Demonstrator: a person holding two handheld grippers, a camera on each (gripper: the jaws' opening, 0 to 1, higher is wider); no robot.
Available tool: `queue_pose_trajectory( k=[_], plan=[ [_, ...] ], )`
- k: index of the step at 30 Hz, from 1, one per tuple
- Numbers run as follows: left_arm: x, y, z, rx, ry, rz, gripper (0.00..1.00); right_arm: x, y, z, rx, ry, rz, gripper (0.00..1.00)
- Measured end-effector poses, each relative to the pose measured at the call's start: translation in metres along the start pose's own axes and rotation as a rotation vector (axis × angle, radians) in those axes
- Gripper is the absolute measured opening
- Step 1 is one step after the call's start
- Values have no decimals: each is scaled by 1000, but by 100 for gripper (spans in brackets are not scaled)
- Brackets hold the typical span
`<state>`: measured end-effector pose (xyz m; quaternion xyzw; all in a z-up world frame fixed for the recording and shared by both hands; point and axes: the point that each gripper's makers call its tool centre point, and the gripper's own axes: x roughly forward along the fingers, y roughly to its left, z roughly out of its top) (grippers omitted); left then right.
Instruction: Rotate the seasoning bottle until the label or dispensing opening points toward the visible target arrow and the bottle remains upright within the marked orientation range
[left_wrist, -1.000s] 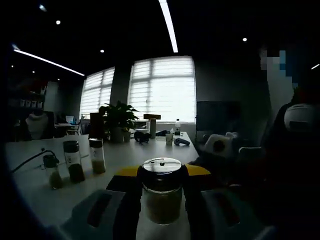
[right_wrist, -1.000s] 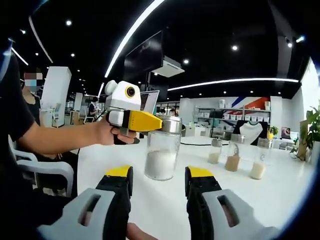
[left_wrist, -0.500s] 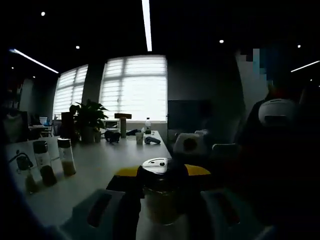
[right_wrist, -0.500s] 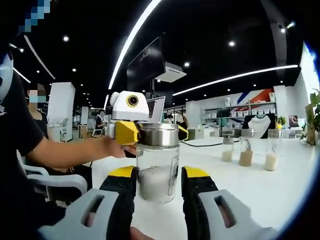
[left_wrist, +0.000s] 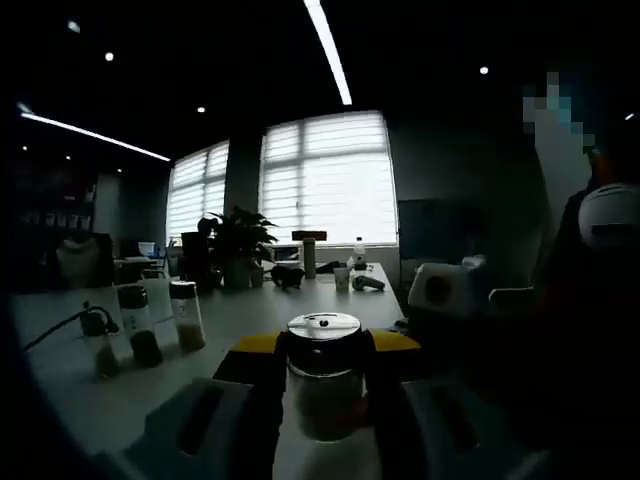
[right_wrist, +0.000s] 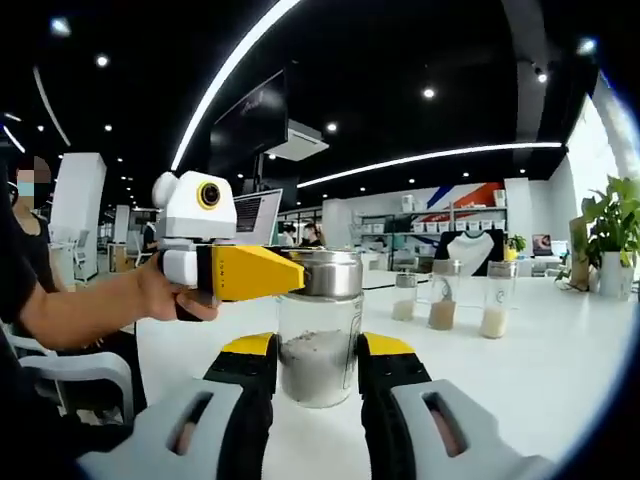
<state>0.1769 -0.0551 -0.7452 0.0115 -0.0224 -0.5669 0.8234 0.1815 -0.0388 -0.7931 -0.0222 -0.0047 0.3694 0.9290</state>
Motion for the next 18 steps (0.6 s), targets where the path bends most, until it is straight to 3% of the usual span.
queue_pose_trajectory(
  k=[3,7,10,14,18],
  plan=[
    [3,1,-1,47,17,77,32,2,-2,-1,4,5,-41,30],
    [4,8,-2,-43,-21,177,33,2,-4,-1,-38,16,-100,30],
    [4,9,-5,-40,-15,212,33,4,-5,-3,-105,45,-131,30],
    [0,12,-6,-64,-25,209,33,4,-3,-4,-101,28,-84,30],
    [-12,10,7,-126,-92,132,32,3,8,10,-120,-51,8,31]
  ],
)
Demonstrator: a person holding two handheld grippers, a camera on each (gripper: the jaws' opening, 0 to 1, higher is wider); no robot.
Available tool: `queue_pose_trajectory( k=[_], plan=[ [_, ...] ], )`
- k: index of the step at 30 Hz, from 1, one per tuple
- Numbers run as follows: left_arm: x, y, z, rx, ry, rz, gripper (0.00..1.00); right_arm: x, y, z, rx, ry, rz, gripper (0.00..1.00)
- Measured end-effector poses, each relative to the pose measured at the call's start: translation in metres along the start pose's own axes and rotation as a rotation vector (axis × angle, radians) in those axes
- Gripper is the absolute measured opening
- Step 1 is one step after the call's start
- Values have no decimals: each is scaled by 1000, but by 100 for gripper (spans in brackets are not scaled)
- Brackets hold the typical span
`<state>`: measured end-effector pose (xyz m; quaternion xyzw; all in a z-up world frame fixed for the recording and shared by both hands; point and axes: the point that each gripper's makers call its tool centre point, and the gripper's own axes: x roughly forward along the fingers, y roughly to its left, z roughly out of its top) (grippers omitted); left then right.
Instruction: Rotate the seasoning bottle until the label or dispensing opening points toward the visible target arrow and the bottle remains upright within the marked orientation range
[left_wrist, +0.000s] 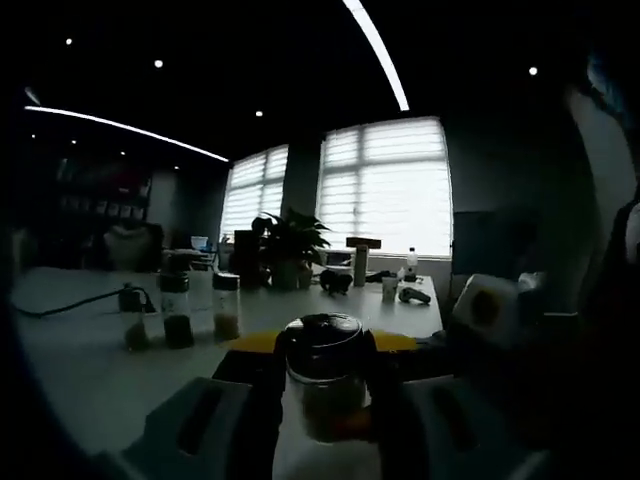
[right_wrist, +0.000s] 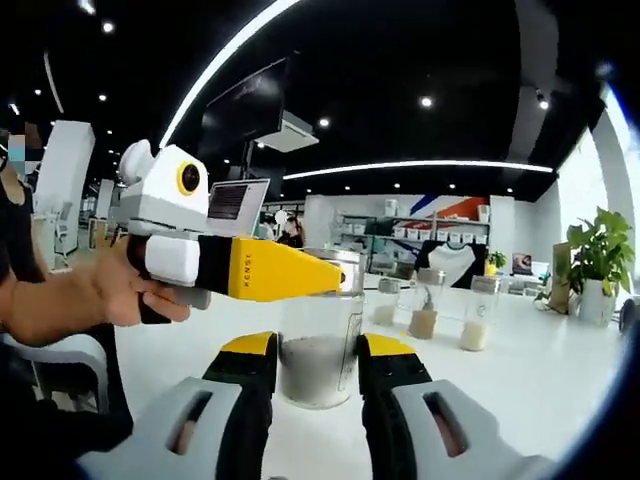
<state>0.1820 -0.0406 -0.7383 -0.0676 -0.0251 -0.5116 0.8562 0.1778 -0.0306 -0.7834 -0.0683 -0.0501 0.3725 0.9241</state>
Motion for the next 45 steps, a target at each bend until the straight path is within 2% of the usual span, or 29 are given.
queue_pose_trajectory(
  k=[2,3,4,5,7,10,12,13,16,19,24,30,33,36,38,45],
  plan=[
    [-6,1,5,-22,-11,-18,32,0,5,7,-35,-40,42,31],
    [-8,1,7,-36,-21,-27,32,0,7,9,-25,-55,52,31],
    [-9,1,8,-53,-27,-37,32,0,10,11,28,-69,70,31],
    [-10,2,9,-70,-27,-46,32,-1,10,11,53,-61,81,31],
    [-10,1,7,-65,-15,-55,32,0,12,9,34,-37,85,31],
    [-9,-4,4,-6,3,-78,32,1,15,7,18,-32,87,31],
    [-10,-7,3,19,18,-103,32,0,17,6,26,-31,119,31],
    [-11,-9,4,20,17,-121,32,-2,20,8,45,-43,160,31],
    [-14,-14,9,-10,3,-180,32,-8,21,15,51,-75,217,31],
    [-14,-21,11,2,-3,-233,32,-10,24,18,43,-86,260,32],
    [-13,-29,10,2,3,-291,32,-10,31,17,135,-95,347,33],
    [-15,-37,11,-28,-7,-357,32,-15,37,20,164,-102,392,32],
    [-13,-37,11,-26,-15,-355,32,-16,31,20,145,-96,370,32],
    [-9,-43,14,28,-42,-341,32,-18,31,22,143,-102,346,31],
    [-7,-45,15,28,-48,-324,33,-18,30,23,130,-110,313,31],
    [1,-35,15,37,-56,-147,34,-12,14,17,45,-63,151,31]
  ],
)
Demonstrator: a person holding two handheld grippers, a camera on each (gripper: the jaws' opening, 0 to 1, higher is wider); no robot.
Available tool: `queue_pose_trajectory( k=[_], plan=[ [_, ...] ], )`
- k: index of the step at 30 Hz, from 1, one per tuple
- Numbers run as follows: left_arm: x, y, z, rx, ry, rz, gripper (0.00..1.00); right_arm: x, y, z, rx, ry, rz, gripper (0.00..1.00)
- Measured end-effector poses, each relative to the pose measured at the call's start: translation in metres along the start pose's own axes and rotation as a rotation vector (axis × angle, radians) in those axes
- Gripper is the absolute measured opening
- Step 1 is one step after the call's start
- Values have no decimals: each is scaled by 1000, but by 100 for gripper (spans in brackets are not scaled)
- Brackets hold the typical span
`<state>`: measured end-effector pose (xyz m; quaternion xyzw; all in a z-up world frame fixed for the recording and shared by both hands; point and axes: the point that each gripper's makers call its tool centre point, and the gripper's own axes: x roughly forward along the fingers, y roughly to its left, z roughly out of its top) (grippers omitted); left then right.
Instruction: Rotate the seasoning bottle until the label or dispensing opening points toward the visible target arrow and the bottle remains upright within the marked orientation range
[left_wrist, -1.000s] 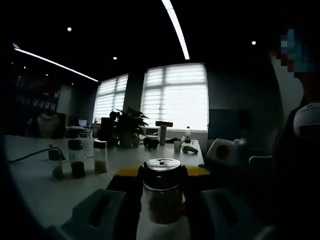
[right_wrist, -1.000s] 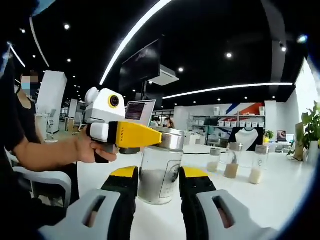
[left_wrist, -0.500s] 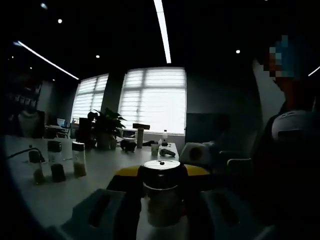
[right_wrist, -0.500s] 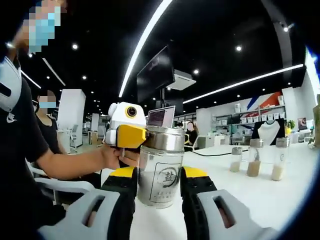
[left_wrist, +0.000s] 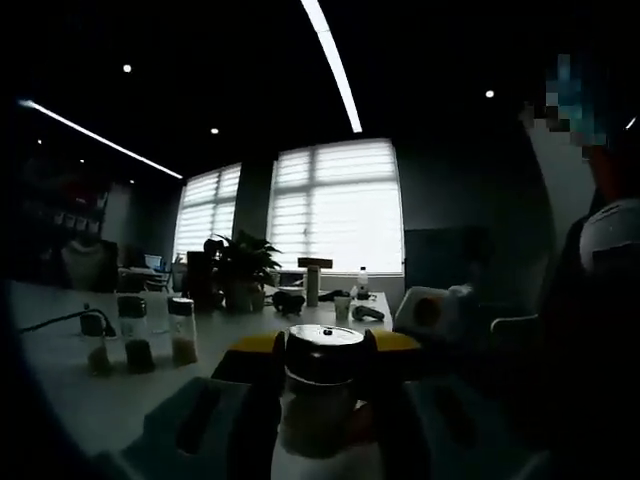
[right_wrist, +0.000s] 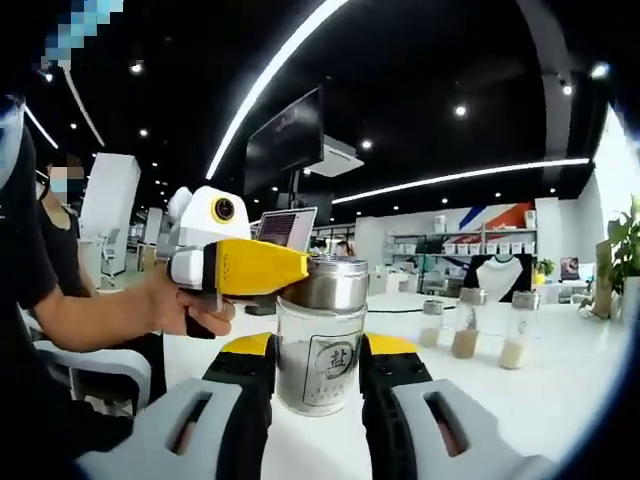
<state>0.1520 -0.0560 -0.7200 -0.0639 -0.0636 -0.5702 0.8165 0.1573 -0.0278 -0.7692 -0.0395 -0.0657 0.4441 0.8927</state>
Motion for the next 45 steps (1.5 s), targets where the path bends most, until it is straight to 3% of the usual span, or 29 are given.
queue_pose_trajectory(
  k=[4,12,16,19,23,25,27,29,33,37,40,45],
  plan=[
    [1,8,-1,-13,-3,113,34,1,-8,-4,-19,32,-104,31],
    [4,14,-4,45,29,218,34,7,-15,-6,-51,59,-209,31],
    [0,20,-9,69,53,274,34,9,-15,-10,-36,57,-223,31],
    [-3,24,-18,128,108,303,34,11,-14,-14,-41,78,-222,31],
    [-4,27,-15,59,80,300,34,11,-15,-13,-44,81,-211,31],
    [-6,28,-14,61,92,297,33,14,-12,-12,-31,71,-159,31],
    [-7,28,-10,52,84,252,33,13,-12,-9,-20,48,-139,31],
    [-9,29,-5,25,74,189,33,14,-8,-2,-32,11,-49,31],
    [-10,21,-2,60,106,59,33,16,-2,0,-42,15,53,31],
    [-15,16,3,8,110,-38,33,15,11,4,-29,-1,184,32],
    [-18,12,9,-16,82,-80,33,13,14,8,-73,-21,193,33],
    [-17,3,7,13,89,-141,33,13,20,5,-52,-6,222,34]
  ],
)
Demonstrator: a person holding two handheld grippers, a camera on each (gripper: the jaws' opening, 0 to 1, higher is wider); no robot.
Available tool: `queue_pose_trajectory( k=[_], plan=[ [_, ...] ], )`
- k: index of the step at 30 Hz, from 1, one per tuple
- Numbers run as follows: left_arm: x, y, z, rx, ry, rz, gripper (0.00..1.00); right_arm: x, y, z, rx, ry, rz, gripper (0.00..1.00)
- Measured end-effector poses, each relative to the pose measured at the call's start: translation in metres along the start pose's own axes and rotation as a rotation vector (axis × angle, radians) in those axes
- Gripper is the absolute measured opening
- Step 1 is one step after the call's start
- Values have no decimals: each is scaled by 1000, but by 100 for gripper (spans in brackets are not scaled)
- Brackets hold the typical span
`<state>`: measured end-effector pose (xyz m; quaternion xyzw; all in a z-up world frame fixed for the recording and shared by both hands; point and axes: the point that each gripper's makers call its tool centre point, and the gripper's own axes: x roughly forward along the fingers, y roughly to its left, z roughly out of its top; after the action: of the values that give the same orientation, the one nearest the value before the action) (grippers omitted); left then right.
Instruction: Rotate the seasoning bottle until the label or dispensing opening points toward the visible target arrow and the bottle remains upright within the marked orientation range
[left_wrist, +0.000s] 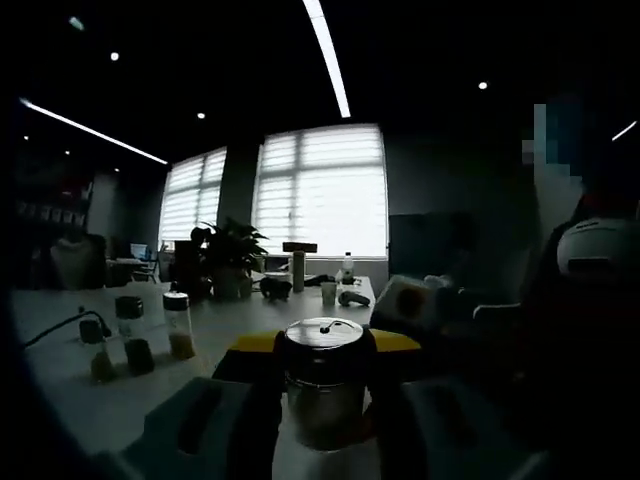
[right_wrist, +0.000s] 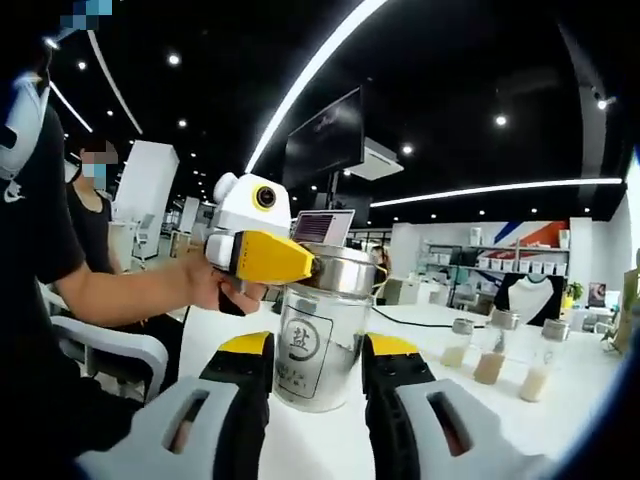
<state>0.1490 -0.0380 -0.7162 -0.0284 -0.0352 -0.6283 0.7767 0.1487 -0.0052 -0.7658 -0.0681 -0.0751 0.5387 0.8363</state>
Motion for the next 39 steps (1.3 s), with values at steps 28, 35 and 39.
queue_pose_trajectory(
  k=[28,35,39],
  plan=[
    [5,29,-22,-42,-17,446,35,5,-29,-26,88,103,-310,32],
    [0,32,-19,-25,9,403,34,5,-29,-24,53,90,-285,32],
    [-12,47,-13,24,18,434,34,3,-28,-27,68,82,-258,35]
  ],
)
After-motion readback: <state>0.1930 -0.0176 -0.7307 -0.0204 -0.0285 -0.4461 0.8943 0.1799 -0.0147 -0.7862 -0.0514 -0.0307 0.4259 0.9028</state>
